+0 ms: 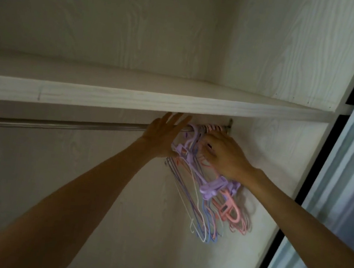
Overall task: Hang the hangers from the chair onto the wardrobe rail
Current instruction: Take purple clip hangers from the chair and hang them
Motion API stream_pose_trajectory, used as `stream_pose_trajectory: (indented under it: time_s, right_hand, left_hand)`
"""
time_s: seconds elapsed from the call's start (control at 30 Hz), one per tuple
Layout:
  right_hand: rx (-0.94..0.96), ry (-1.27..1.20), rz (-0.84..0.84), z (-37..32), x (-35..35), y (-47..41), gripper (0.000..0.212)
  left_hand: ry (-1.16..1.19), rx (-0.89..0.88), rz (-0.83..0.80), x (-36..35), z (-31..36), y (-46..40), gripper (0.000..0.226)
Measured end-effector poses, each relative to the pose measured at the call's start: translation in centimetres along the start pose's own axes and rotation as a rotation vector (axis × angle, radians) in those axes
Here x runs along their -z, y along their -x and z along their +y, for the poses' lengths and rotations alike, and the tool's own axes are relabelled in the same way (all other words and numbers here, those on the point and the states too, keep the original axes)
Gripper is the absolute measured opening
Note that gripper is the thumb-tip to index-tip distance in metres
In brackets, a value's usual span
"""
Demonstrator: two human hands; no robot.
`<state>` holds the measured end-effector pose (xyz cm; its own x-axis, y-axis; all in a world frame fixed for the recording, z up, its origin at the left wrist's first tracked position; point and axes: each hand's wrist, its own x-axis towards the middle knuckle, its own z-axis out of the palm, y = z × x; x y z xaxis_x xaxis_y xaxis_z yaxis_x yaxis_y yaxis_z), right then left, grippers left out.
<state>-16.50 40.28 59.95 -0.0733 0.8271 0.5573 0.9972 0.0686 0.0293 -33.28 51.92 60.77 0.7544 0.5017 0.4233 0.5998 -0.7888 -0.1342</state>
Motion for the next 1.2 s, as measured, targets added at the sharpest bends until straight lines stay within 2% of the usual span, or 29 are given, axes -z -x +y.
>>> stream_pose_trajectory:
  time_s: [0.07, 0.17, 0.23, 0.33, 0.4, 0.5, 0.57, 0.63, 0.67, 0.73, 0.83, 0.87, 0.93, 1.03, 1.2]
  right_hand:
    - [-0.044, -0.029, -0.136, -0.8, 1.4, 2.5, 0.033]
    - [-0.078, -0.065, -0.325, -1.8, 2.1, 5.9, 0.056]
    - [0.017, -0.017, -0.345, -2.4, 1.4, 7.3, 0.055]
    - [0.13, 0.204, -0.292, -3.3, -0.7, 8.1, 0.044]
    - [0.124, 0.303, -0.224, -4.6, -1.9, 7.8, 0.036]
    - [0.074, 0.274, -0.179, -5.5, -3.1, 7.3, 0.028]
    - [0.013, 0.288, -0.223, -5.7, -3.8, 7.5, 0.028]
    - [-0.098, 0.295, -0.222, -5.8, -4.5, 8.4, 0.014]
    - [-0.144, 0.24, -0.177, -6.0, -4.6, 8.9, 0.003]
    - [-0.319, 0.046, -0.043, -6.9, -4.4, 9.3, 0.015]
    - [-0.476, -0.207, 0.081, -7.5, -4.6, 9.0, 0.013]
    - [-0.584, -0.292, 0.065, -7.2, -4.9, 9.1, 0.015]
    - [-0.802, -0.433, -0.083, -6.6, -5.2, 9.1, 0.021]
    - [-0.884, -0.512, -0.062, -5.5, -5.3, 9.1, 0.026]
    - [-0.951, -0.548, -0.013, -4.3, -4.9, 9.1, 0.029]
  left_hand:
    - [-0.008, -0.056, -0.05, -0.3, 0.6, -1.7, 0.119]
    - [-0.013, -0.104, -0.098, -1.1, 1.1, -3.2, 0.119]
    - [-0.002, -0.112, -0.056, -1.4, 1.0, -3.4, 0.115]
    - [0.051, -0.114, 0.005, -1.8, 0.9, -2.8, 0.109]
    - [0.073, -0.102, 0.038, -1.9, 0.8, -2.1, 0.105]
    - [0.065, -0.082, 0.073, -2.1, 0.6, -1.6, 0.094]
    - [0.037, -0.069, 0.098, -2.1, 0.5, -1.6, 0.089]
    - [0.012, -0.066, 0.108, -2.2, 0.5, -1.7, 0.087]
    - [0.007, -0.066, 0.112, -2.2, 0.5, -1.7, 0.086]
    - [-0.01, -0.07, 0.127, -2.2, 0.4, -1.7, 0.083]
    - [-0.038, -0.053, 0.161, -2.3, 0.5, -1.8, 0.076]
    - [-0.036, -0.04, 0.164, -2.4, 0.7, -1.8, 0.073]
    - [-0.022, -0.025, 0.169, -2.5, 1.0, -2.0, 0.065]
    - [-0.002, -0.005, 0.19, -2.2, 1.2, -2.6, 0.048]
    - [0.017, 0.002, 0.176, -2.2, 1.6, -3.4, 0.044]
